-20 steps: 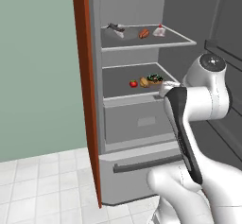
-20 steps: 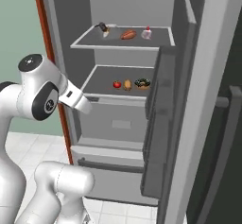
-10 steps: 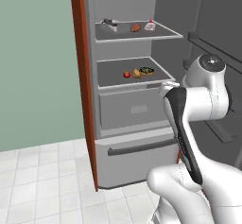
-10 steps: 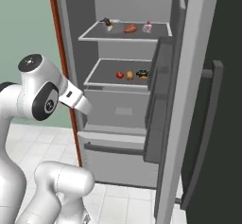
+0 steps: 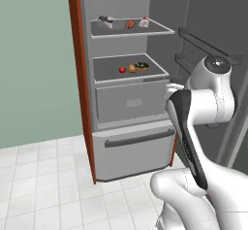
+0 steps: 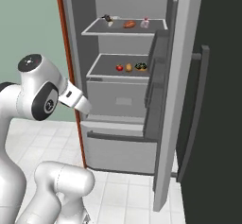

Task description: Place the tupperware on the top shelf of the fridge. Make space for the tupperware among the existing items by rearranging them on the shelves if needed. Close the fridge door when finished.

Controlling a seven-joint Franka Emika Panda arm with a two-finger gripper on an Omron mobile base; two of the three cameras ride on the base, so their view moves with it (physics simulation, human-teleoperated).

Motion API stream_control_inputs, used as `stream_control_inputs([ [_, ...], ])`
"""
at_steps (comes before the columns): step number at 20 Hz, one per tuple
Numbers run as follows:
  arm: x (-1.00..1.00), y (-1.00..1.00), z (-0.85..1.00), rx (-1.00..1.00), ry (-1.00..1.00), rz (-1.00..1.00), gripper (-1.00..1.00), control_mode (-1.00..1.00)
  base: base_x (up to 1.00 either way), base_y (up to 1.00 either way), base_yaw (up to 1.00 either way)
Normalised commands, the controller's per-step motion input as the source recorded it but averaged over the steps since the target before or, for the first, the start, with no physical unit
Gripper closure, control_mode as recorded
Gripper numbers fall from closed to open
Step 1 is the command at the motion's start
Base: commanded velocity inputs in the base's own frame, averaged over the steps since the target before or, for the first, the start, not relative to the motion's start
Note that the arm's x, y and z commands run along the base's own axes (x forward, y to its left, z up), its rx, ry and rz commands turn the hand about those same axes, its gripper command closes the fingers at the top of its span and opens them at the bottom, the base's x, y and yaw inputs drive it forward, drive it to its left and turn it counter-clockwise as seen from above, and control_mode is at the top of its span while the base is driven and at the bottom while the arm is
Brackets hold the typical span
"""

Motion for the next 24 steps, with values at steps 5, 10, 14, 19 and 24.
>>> stream_control_inputs([
  [5, 0.0, 0.0, 0.0, 0.0, 0.0, 0.0, -1.0, 1.0, -0.03, -0.4, -0.06],
  [10, 0.0, 0.0, 0.0, 0.0, 0.0, 0.0, -1.0, 1.0, 0.0, -0.07, 0.0],
  [14, 0.0, 0.02, -0.02, -0.01, 0.0, 0.0, -1.0, -1.0, 0.0, 0.0, 0.0],
  [19, 0.0, 0.07, -0.02, -0.04, 0.0, 0.0, -1.0, -1.0, 0.0, 0.0, 0.0],
  [24, -0.24, -0.02, 0.0, -0.01, 0.0, -0.02, -1.0, -1.0, 0.0, 0.0, 0.0],
])
